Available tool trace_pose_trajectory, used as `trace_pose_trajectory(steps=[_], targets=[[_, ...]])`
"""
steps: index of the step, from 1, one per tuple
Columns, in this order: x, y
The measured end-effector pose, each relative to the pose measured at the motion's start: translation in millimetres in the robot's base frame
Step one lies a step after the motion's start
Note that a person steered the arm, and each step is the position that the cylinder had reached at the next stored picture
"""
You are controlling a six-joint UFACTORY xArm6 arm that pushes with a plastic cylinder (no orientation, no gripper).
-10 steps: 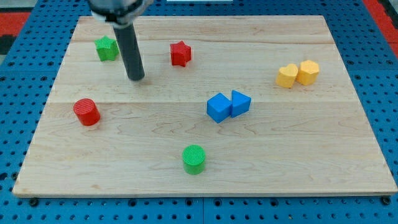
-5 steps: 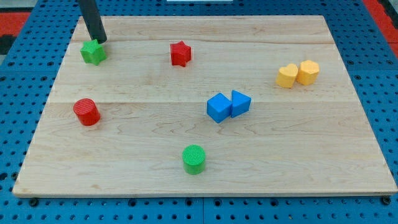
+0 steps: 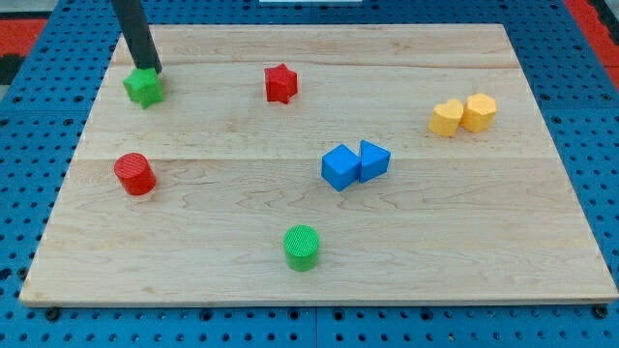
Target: Push the green star towards the red circle
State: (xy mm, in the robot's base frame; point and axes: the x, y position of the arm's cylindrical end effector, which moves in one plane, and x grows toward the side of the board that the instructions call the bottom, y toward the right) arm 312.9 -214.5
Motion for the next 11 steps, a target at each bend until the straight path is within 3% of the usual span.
trace_pose_trajectory(steps=[1, 2, 3, 4, 5, 7, 8, 10, 11], targets=[[35.5, 16.2], [45.3, 35.4], [4.3, 20.5], [21.3, -34.4], [54.3, -16.9], [114.8, 103.7], [135.7, 75.8], [88.2, 82.7], [78.0, 42.1]])
